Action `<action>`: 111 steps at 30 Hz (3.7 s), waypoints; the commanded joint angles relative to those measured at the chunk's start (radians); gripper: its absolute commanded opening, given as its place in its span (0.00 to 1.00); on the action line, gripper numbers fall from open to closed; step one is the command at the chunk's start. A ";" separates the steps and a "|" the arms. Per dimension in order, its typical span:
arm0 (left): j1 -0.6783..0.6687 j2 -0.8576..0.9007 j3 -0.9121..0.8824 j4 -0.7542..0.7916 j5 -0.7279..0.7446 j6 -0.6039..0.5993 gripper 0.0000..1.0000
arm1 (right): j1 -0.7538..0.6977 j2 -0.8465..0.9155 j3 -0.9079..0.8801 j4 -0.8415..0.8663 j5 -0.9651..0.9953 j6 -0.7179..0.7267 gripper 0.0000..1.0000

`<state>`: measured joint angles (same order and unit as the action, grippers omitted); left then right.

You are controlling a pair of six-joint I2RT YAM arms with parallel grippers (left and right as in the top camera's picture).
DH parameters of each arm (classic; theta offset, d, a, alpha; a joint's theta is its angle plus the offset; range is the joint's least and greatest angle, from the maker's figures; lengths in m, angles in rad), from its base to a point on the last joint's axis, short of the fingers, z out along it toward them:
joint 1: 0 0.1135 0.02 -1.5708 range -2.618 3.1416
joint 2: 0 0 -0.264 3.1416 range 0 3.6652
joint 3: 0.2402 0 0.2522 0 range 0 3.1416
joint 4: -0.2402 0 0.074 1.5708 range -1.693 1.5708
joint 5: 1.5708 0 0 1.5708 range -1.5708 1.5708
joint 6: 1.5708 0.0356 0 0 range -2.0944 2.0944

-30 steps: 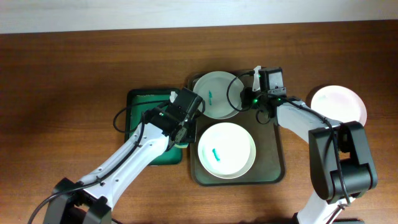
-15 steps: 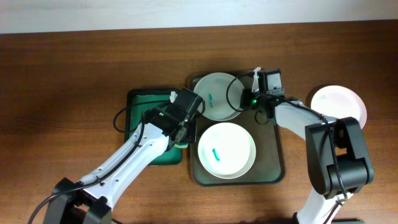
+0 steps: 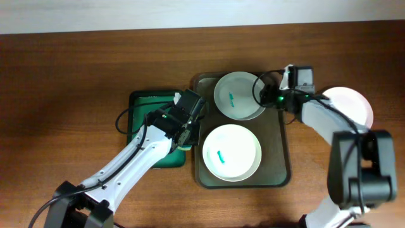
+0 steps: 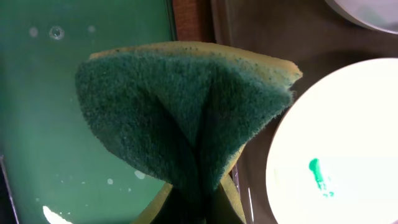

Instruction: Clean dirty plates on tray and stack at the side

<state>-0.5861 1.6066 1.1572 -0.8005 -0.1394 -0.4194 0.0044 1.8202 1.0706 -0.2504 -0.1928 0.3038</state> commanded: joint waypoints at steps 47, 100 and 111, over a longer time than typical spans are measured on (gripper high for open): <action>-0.002 0.003 0.003 0.015 0.046 0.024 0.00 | 0.211 -0.278 -0.220 -0.441 0.028 0.079 0.36; -0.014 0.297 0.451 -0.272 0.270 0.122 0.00 | 0.362 -0.390 -0.138 -0.703 0.175 0.210 0.44; -0.014 0.297 0.451 -0.263 0.270 0.122 0.00 | 0.362 -0.387 -0.191 -0.698 0.175 0.220 0.28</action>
<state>-0.5999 1.9079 1.6115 -1.0702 0.1375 -0.3130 0.3599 1.4391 0.9150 -0.9535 -0.0296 0.5056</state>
